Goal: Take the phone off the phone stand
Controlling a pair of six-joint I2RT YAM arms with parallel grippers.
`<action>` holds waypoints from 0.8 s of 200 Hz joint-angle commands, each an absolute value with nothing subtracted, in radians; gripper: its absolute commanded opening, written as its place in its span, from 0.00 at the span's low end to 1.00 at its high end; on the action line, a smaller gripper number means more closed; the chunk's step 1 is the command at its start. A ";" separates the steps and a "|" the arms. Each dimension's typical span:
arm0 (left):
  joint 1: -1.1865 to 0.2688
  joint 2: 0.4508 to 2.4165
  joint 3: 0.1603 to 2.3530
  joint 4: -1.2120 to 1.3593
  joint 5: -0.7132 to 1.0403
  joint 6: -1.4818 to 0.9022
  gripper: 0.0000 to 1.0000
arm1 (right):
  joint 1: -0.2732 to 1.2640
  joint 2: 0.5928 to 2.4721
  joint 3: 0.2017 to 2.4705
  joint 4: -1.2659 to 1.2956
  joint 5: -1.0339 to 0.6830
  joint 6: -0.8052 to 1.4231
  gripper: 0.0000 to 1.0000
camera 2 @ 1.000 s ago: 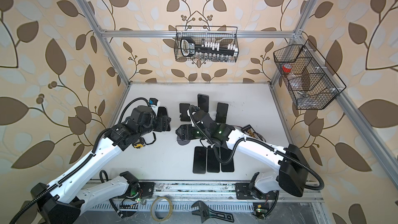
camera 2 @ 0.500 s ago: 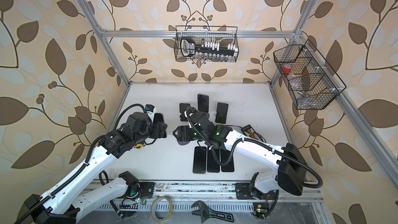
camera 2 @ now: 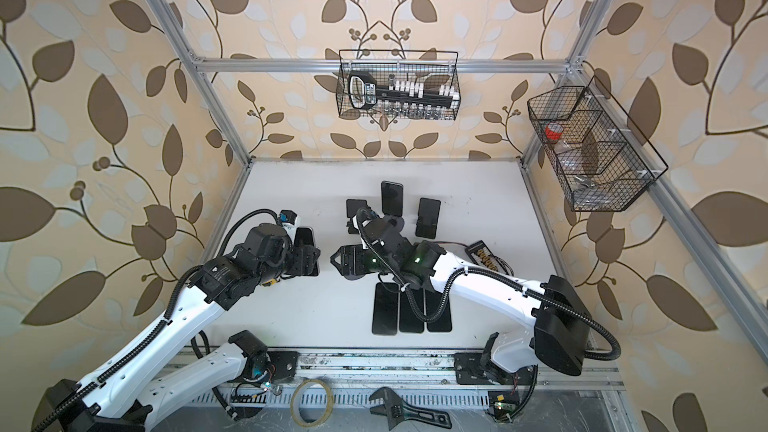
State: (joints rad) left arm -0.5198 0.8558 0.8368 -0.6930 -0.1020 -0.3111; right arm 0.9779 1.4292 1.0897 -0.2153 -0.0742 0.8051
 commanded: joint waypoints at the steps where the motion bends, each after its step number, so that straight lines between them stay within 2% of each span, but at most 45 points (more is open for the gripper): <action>1: -0.517 0.835 0.835 -0.690 -0.084 -0.336 0.67 | 0.986 1.424 1.070 -0.192 -0.056 0.821 0.85; 160: -0.517 0.900 0.757 -0.732 -0.045 -0.344 0.65 | 0.986 1.416 1.027 -0.169 -0.054 0.825 0.85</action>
State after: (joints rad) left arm -0.5198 0.8959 0.7643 -0.7490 -0.0582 -0.3435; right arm 0.9798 1.4292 1.0519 -0.1833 -0.0700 0.8185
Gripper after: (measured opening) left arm 0.727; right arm 0.855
